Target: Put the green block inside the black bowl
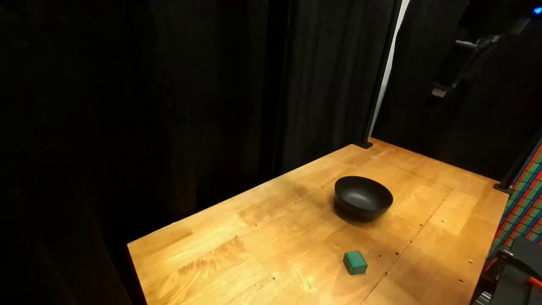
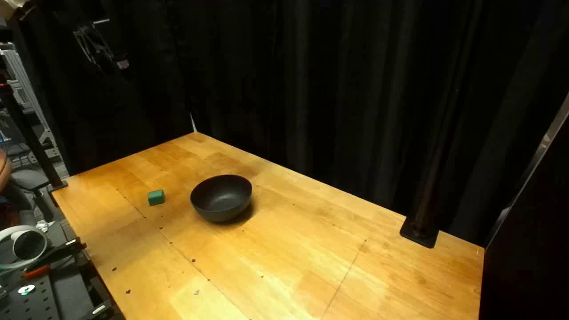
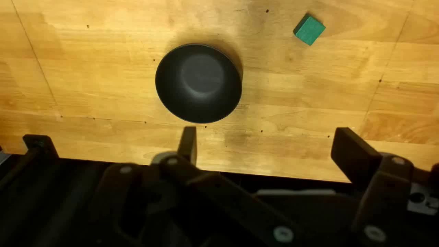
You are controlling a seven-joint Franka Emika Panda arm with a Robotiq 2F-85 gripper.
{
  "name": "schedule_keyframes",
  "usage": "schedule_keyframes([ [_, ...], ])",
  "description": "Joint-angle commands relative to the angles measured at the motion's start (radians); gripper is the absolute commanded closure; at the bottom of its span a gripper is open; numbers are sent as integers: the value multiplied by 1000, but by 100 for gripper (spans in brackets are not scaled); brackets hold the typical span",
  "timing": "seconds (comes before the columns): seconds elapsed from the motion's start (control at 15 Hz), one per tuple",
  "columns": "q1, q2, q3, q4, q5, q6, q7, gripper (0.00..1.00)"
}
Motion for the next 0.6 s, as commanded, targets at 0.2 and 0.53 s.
schedule_keyframes([
  [0.2, 19, -1, -16, 22, -12, -2, 9, 0],
  [0.53, 11, 29, -3, 33, -21, -2, 32, 0],
])
